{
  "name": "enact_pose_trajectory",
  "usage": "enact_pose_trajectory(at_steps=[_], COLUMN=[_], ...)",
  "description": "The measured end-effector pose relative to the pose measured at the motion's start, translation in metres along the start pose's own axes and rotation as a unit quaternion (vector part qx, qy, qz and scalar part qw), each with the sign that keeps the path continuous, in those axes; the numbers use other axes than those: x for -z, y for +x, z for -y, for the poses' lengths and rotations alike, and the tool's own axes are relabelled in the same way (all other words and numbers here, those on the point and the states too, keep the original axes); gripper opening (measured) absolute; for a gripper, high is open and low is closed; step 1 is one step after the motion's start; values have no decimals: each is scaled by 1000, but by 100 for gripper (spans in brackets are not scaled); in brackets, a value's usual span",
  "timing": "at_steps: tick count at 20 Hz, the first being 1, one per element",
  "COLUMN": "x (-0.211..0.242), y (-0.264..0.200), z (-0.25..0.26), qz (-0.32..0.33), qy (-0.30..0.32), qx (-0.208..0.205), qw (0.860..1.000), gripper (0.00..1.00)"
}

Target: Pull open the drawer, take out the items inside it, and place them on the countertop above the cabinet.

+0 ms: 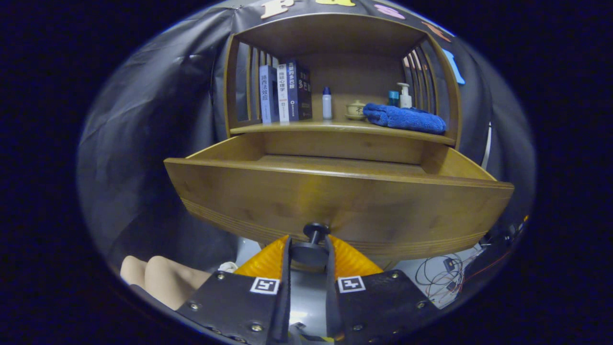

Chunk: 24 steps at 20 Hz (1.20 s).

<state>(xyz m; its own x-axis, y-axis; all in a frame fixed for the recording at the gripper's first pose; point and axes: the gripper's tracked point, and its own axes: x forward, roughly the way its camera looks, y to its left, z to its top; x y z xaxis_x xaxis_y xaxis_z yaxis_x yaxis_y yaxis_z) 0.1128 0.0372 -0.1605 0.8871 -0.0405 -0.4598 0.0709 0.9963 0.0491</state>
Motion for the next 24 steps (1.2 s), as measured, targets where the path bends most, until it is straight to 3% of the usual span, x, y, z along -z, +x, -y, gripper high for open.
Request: enact_pose_trajectory(at_steps=[8,18,24], x=[2,-14,-83], y=[-1,-38,-69], z=[-2,11,-1], qz=[-8,24,126], qy=[5,77,57], qx=[-2,15,9], qw=[1000,997,990], gripper=[31,72,71])
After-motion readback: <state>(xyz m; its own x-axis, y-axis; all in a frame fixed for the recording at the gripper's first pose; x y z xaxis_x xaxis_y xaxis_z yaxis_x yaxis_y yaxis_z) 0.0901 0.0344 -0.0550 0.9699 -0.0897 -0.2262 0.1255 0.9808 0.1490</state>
